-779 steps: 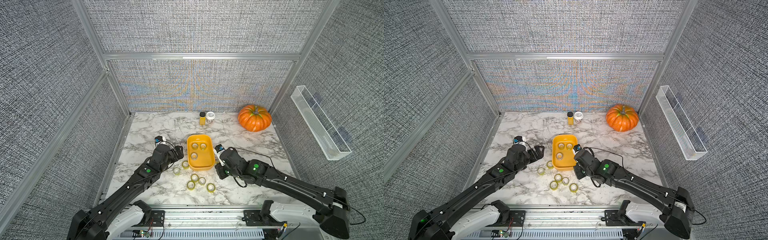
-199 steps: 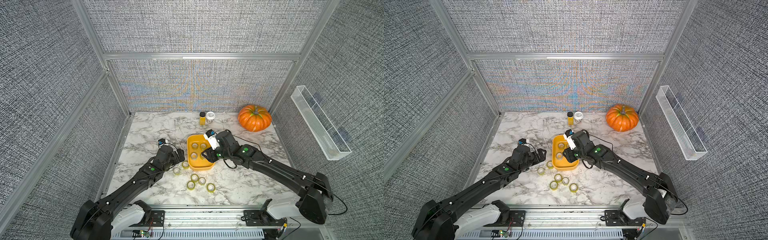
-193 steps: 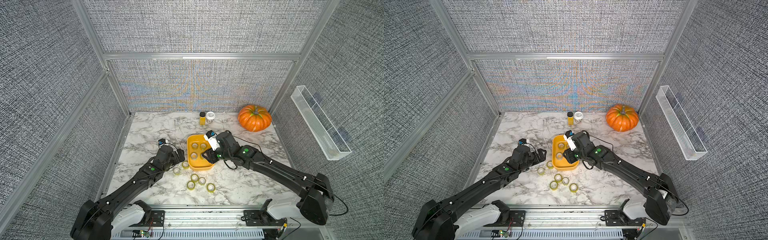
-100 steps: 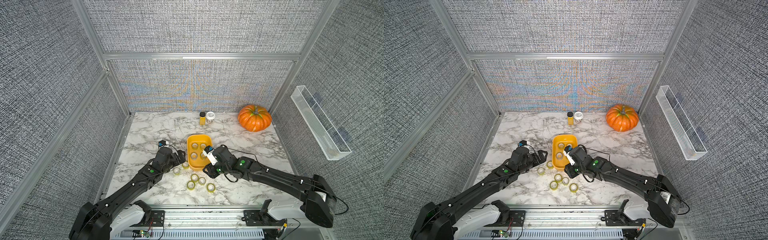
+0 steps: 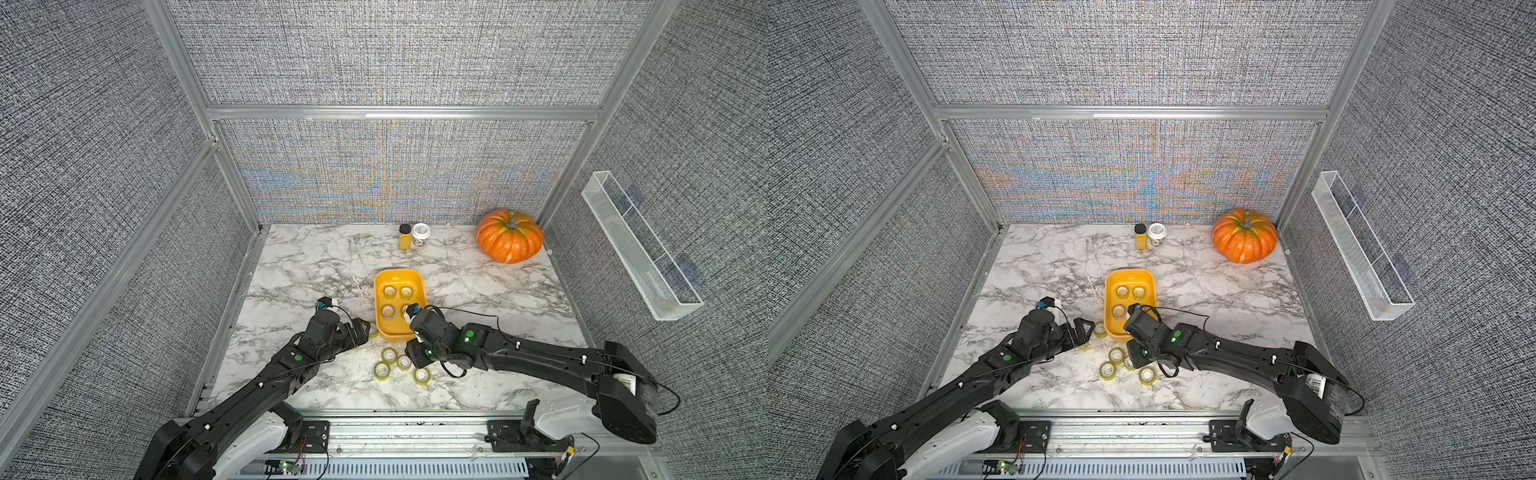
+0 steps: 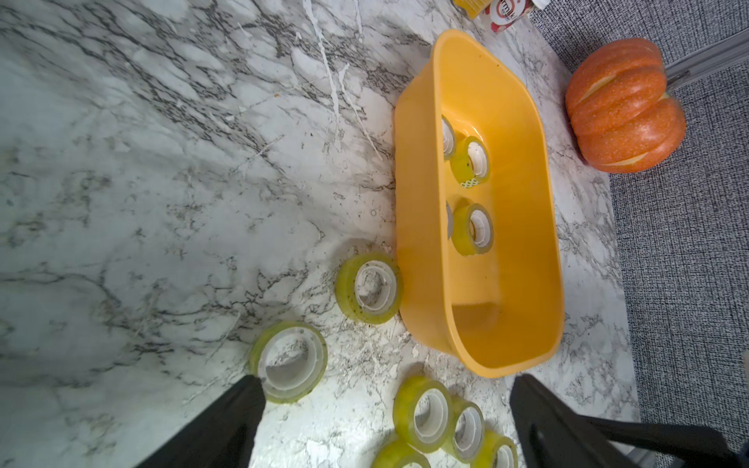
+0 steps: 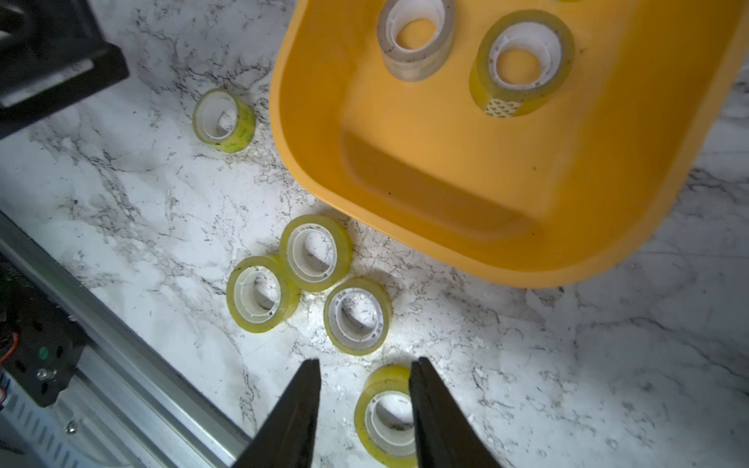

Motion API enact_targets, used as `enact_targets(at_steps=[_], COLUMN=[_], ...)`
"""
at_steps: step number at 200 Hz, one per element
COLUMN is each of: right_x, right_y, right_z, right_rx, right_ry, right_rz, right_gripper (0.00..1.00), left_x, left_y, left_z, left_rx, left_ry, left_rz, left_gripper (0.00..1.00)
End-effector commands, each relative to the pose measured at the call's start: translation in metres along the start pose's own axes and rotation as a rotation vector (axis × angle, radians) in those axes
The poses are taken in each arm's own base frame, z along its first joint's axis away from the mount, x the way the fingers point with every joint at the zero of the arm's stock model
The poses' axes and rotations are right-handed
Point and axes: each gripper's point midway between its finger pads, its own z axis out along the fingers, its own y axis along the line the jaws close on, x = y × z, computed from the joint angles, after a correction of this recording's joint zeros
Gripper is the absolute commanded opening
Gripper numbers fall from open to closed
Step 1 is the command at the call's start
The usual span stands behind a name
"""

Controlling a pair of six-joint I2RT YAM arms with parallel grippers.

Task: Put the transparent tape into the storage box
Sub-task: Pick up the tape at the center of the board.

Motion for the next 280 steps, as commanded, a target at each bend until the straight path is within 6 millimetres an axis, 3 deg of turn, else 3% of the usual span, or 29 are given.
enact_targets(at_steps=[1,44,67,72,99,136,182,208,256,280], right_x=[0.004,0.018,0.021,0.033,0.053,0.066,0.065,0.060,0.051,0.041], right_y=[-0.009,-0.017,-0.012,-0.020,-0.035,-0.035,-0.033,-0.042,-0.073,-0.077], right_z=[0.005,0.024,0.024,0.026,0.016,0.007,0.025,0.030,0.006,-0.008], right_rx=[0.042,0.075,0.060,0.080,0.104,0.058,0.075,0.159,0.235,0.220], right_ry=[-0.005,0.020,0.015,0.037,0.056,0.061,0.073,0.091,0.087,-0.017], right_rz=[0.041,0.060,0.070,0.068,0.078,0.055,0.039,0.024,0.117,0.167], right_gripper=[0.42,0.42,0.42,0.42,0.43,0.44,0.44,0.43,0.43,0.43], left_x=[0.014,0.026,0.025,0.024,0.012,-0.015,-0.027,-0.035,-0.050,-0.048], left_y=[0.012,0.023,0.025,0.026,0.024,0.006,-0.002,-0.010,-0.038,-0.032], left_z=[-0.003,-0.004,-0.005,-0.006,-0.010,-0.013,-0.012,-0.013,-0.008,-0.004], left_rx=[-0.027,-0.049,-0.068,-0.076,-0.079,-0.027,-0.033,-0.031,-0.029,-0.038], left_ry=[0.041,0.064,0.058,0.053,-0.010,-0.118,-0.141,-0.148,-0.092,-0.102], left_rz=[0.003,-0.035,-0.033,-0.034,-0.053,-0.052,-0.063,-0.047,-0.040,-0.045], left_gripper=[1.00,1.00,1.00,1.00,1.00,1.00,1.00,1.00,1.00,1.00])
